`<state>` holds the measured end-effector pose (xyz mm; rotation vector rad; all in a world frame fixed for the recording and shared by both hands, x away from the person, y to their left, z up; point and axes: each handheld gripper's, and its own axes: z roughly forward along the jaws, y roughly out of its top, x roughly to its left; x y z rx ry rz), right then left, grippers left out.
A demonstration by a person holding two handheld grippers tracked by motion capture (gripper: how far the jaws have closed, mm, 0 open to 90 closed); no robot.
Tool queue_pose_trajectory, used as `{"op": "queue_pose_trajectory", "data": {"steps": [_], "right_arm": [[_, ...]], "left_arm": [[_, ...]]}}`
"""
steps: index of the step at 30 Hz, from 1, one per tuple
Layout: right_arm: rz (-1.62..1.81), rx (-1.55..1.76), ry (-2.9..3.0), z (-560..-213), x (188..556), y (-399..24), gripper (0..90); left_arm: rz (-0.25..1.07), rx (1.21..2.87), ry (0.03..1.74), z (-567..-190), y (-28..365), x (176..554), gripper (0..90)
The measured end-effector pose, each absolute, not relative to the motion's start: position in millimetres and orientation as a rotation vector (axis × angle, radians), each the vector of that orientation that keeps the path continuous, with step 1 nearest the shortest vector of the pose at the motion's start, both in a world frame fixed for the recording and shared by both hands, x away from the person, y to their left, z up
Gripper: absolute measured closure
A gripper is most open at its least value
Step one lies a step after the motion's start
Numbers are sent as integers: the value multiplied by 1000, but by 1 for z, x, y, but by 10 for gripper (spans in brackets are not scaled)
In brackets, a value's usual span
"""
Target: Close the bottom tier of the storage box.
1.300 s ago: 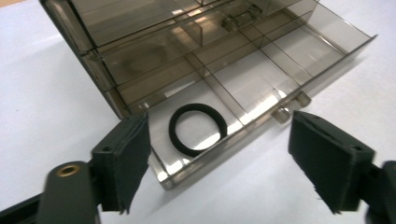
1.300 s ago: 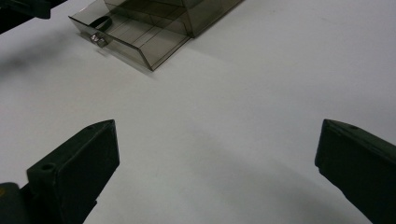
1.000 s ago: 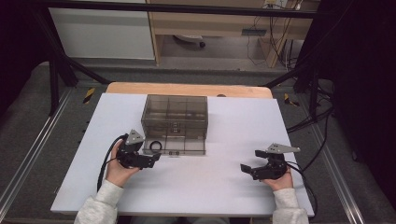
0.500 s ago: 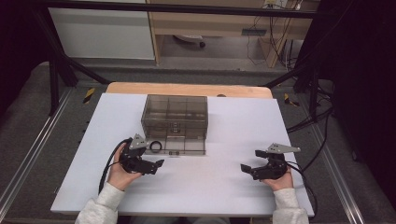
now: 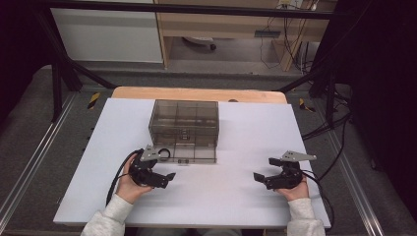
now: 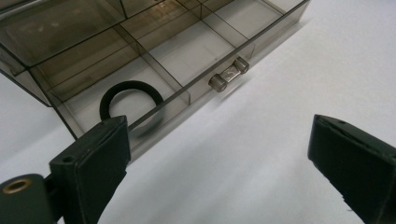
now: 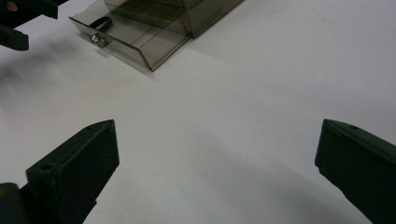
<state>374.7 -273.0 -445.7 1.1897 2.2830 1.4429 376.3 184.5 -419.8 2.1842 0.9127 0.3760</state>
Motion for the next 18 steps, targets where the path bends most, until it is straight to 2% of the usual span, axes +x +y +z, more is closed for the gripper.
{"op": "queue_pose_trajectory", "data": {"steps": [8,18], "right_arm": [[1445,1189,2281,-446,375,-273,2],[1439,1189,2288,-446,374,-273,2]], "left_arm": [[362,2194,903,-422,182,376,142],[342,2191,902,-424,181,376,300]]}}
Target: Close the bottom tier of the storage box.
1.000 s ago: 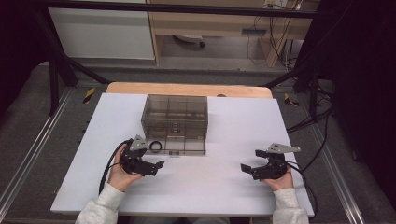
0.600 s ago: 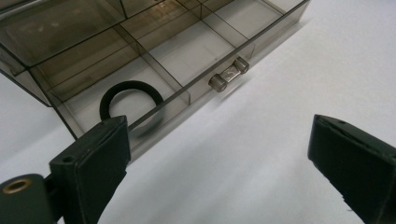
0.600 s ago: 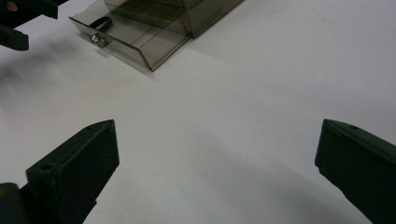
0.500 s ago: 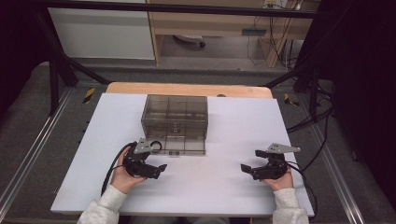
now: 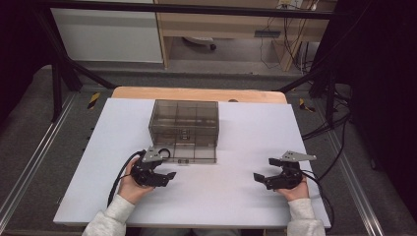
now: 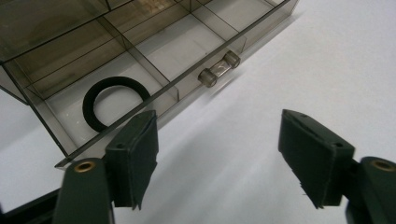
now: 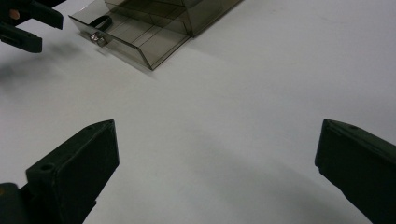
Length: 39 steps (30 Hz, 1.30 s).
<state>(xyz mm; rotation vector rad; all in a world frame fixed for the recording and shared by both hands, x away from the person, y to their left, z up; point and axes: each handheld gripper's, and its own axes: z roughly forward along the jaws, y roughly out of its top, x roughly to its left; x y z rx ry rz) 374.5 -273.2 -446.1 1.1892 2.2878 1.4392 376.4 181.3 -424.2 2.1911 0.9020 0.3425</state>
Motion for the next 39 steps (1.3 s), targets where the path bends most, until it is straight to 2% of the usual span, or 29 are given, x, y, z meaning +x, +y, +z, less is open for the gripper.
{"op": "queue_pose_trajectory", "data": {"steps": [27,39], "right_arm": [[1448,1190,2283,-447,375,-275,2],[1441,1189,2288,-447,375,-274,2]], "left_arm": [[312,2191,944,-431,177,384,743],[300,2186,948,-436,174,388,886]]}}
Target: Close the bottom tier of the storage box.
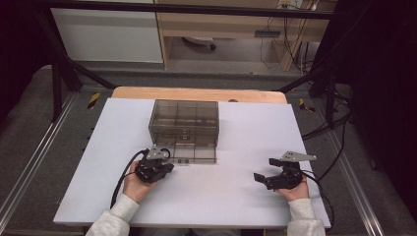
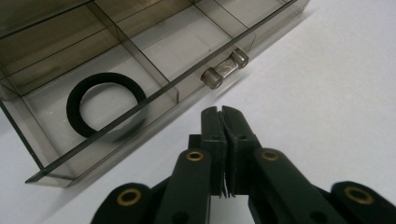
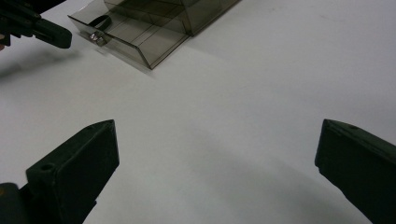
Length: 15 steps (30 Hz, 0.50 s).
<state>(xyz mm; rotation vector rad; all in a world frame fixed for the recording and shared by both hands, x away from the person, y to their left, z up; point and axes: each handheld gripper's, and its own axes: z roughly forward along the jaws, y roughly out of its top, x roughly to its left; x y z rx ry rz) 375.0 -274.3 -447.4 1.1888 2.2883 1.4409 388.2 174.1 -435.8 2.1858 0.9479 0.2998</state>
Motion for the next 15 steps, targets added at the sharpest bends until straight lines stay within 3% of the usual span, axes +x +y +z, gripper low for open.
{"op": "queue_pose_trajectory", "data": {"steps": [15], "right_arm": [[1442,1192,2288,-448,375,-274,3]], "left_arm": [[324,2181,954,-441,167,395,893]]}}
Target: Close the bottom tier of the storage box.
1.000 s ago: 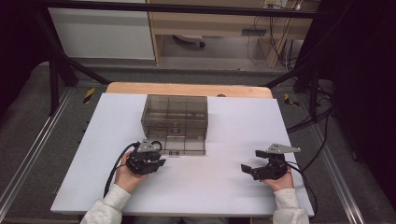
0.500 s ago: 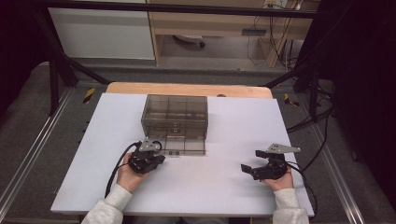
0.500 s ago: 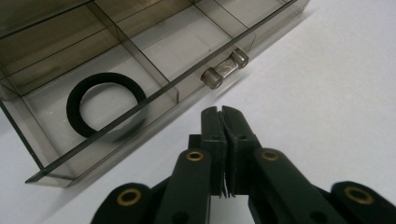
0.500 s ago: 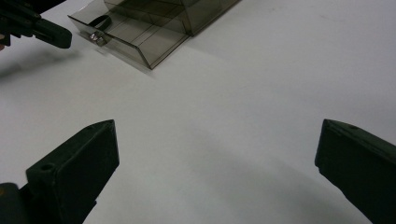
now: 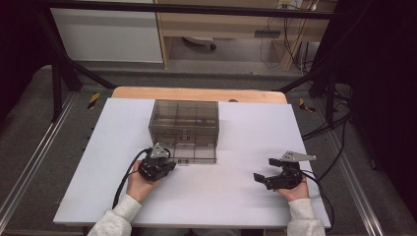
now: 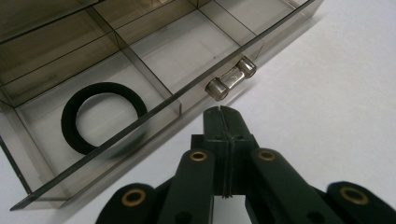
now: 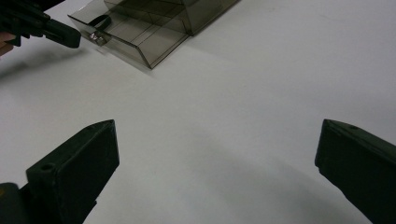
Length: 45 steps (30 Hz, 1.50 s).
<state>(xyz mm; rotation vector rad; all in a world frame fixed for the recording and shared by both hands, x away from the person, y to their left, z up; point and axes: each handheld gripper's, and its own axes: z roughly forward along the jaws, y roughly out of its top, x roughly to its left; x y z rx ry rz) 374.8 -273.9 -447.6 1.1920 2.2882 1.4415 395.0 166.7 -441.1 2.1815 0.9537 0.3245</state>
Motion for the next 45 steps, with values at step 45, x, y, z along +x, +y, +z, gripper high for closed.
{"op": "queue_pose_trajectory", "data": {"steps": [45], "right_arm": [[1431,1190,2295,-449,375,-273,3]], "left_arm": [[388,2143,964,-447,166,403,895]]}}
